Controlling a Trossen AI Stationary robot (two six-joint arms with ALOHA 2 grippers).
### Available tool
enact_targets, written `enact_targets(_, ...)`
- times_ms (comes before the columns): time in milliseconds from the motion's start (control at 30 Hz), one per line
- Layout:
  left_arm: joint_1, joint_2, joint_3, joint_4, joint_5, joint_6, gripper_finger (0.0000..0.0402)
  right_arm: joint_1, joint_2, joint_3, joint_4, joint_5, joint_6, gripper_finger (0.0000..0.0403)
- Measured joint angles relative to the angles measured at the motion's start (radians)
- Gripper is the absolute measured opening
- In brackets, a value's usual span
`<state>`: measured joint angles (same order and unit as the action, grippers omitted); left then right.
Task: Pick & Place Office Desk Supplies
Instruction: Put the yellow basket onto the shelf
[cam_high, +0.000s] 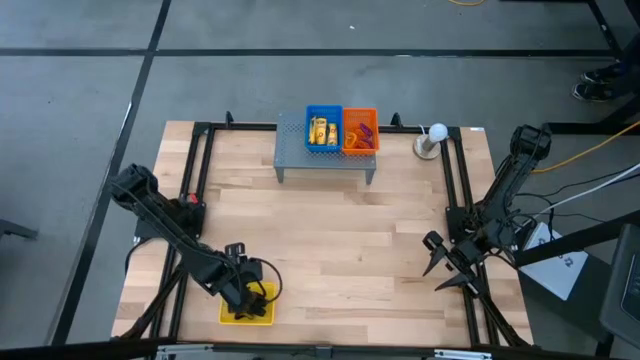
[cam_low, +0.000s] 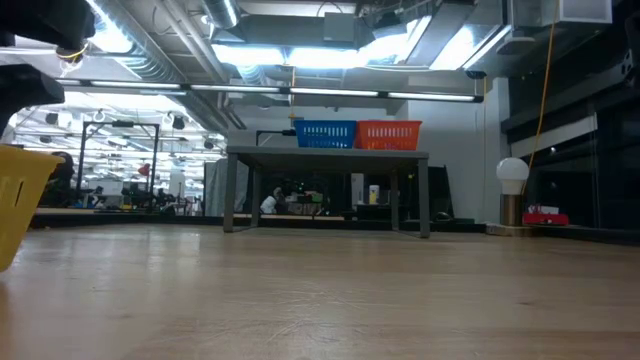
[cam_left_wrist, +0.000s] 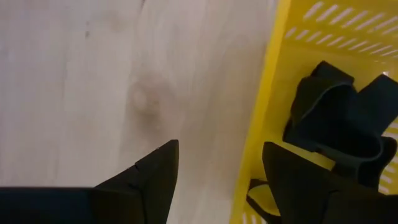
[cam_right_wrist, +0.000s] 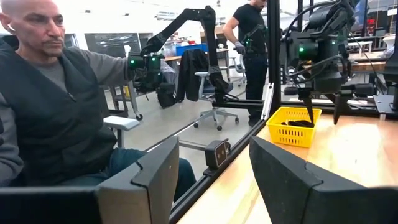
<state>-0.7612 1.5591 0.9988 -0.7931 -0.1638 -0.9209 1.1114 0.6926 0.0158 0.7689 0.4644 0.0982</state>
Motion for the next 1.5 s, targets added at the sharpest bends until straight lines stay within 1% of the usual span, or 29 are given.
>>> enact_targets(167, 0.000, 0.011, 0.000, 0.024, 0.002, 0.024, 0.0230, 0.000, 0.001, 0.000, 0.000, 0.000, 0.007, 0.0197)
enact_targets(267, 0.000, 0.014, -0.004, 0.027, 0.008, 0.025, 0.0223, 0.000, 0.001, 0.000, 0.000, 0.012, 0.025, 0.0197)
enact_targets(433, 0.000, 0.022, -0.044, 0.082, 0.046, 0.020, 0.0193, 0.000, 0.002, 0.000, 0.000, 0.026, 0.027, 0.0197)
enact_targets(533, 0.000, 0.042, -0.049, 0.086, 0.050, 0.017, 0.0173, 0.000, 0.002, 0.000, 0.000, 0.026, 0.028, 0.0197)
enact_targets(633, 0.004, 0.043, -0.049, 0.094, 0.033, 0.033, 0.0163, 0.000, 0.002, 0.000, 0.000, 0.026, 0.028, 0.0197)
enact_targets(767, 0.010, 0.043, -0.049, 0.112, 0.040, 0.073, 0.0153, 0.000, 0.002, 0.000, 0.000, 0.026, 0.027, 0.0197)
enact_targets(833, 0.017, 0.044, -0.049, 0.104, 0.052, 0.088, 0.0136, 0.000, 0.002, 0.000, 0.000, 0.026, 0.026, 0.0197)
enact_targets(900, 0.022, 0.044, -0.049, 0.101, 0.057, 0.097, 0.0110, 0.000, 0.002, 0.000, 0.000, 0.026, 0.026, 0.0197)
enact_targets(1067, 0.051, 0.043, -0.049, 0.101, 0.106, 0.117, 0.0017, 0.000, 0.002, 0.000, 0.000, 0.026, 0.025, 0.0197)
enact_targets(1167, 0.079, 0.026, -0.042, 0.091, 0.127, 0.120, 0.0006, 0.000, 0.002, 0.000, 0.000, 0.026, 0.022, 0.0197)
enact_targets(1300, 0.124, -0.003, 0.016, 0.015, 0.092, 0.135, 0.0003, 0.000, 0.002, 0.000, 0.000, 0.026, 0.021, 0.0197)
enact_targets(1400, 0.158, -0.030, 0.076, -0.036, 0.036, 0.147, 0.0002, 0.000, 0.002, 0.000, 0.000, 0.026, 0.014, 0.0197)
enact_targets(1500, 0.209, -0.058, 0.132, -0.139, -0.030, 0.104, 0.0002, 0.000, 0.002, 0.000, 0.000, 0.026, 0.013, 0.0197)
